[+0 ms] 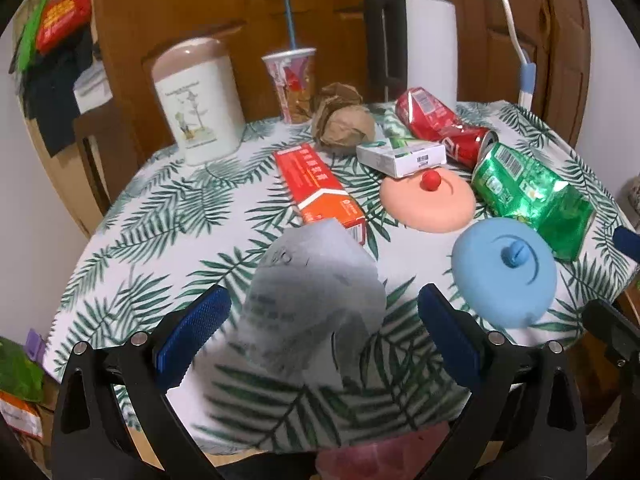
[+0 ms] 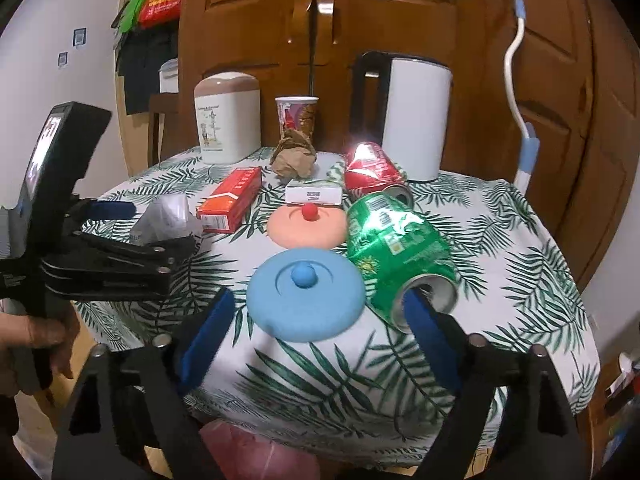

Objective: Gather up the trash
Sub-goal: 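Grasp the clear plastic bag with the left tool while the right tool grasps the blue lid knob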

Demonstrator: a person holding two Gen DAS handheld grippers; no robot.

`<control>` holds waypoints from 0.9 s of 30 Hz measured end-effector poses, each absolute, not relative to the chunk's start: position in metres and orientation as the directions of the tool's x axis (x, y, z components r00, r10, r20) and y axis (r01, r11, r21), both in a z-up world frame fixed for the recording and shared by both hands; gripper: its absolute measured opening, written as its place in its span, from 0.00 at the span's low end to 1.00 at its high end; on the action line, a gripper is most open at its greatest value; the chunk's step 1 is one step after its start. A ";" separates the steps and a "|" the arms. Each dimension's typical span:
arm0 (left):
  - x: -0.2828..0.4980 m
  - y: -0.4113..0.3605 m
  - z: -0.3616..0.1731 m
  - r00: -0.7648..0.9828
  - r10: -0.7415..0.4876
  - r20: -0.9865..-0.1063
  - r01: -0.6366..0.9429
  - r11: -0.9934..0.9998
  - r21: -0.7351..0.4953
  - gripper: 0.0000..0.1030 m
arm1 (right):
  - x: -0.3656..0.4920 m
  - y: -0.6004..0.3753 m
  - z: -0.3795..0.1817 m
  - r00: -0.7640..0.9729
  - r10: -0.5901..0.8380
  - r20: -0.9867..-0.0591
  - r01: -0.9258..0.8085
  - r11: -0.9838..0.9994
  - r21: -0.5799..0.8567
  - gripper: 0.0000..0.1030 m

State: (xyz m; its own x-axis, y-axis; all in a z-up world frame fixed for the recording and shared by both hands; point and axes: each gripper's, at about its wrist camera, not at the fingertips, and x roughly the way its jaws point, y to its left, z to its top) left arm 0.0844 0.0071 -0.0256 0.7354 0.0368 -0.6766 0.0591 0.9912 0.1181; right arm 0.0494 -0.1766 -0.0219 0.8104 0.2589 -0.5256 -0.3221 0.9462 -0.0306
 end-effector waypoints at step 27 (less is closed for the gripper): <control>0.098 0.021 -0.051 0.728 -0.004 -0.686 0.078 0.994 0.078 0.58 | 0.108 -0.139 -0.059 0.783 0.218 -0.583 -0.313 0.947 -0.068 0.22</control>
